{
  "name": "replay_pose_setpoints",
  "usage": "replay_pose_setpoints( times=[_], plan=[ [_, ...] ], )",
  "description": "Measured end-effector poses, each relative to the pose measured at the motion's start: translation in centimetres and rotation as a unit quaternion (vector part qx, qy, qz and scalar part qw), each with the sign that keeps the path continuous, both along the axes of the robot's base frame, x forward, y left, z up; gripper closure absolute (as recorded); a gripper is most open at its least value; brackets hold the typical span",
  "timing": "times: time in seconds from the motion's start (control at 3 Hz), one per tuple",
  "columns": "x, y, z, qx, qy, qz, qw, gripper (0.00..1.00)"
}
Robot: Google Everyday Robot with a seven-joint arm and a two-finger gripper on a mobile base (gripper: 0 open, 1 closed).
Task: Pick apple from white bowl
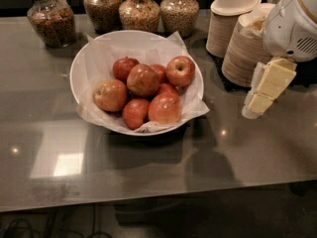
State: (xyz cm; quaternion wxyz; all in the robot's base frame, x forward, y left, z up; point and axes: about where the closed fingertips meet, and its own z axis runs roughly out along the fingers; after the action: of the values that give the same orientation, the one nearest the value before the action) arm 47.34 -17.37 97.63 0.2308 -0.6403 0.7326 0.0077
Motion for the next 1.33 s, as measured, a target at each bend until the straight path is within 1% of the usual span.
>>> replay_pose_setpoints(
  times=[0.33, 0.67, 1.0, 1.33],
  plan=[
    [1.6, 2.9, -0.1, 0.032, -0.002, 0.047, 0.9984, 0.0],
    [1.6, 2.9, -0.1, 0.032, -0.002, 0.047, 0.9984, 0.0],
    [2.7, 3.4, -0.9, 0.057, -0.015, 0.046, 0.9972, 0.0],
    [4.9, 4.9, -1.4, 0.086, -0.038, 0.066, 0.9934, 0.0]
  ],
)
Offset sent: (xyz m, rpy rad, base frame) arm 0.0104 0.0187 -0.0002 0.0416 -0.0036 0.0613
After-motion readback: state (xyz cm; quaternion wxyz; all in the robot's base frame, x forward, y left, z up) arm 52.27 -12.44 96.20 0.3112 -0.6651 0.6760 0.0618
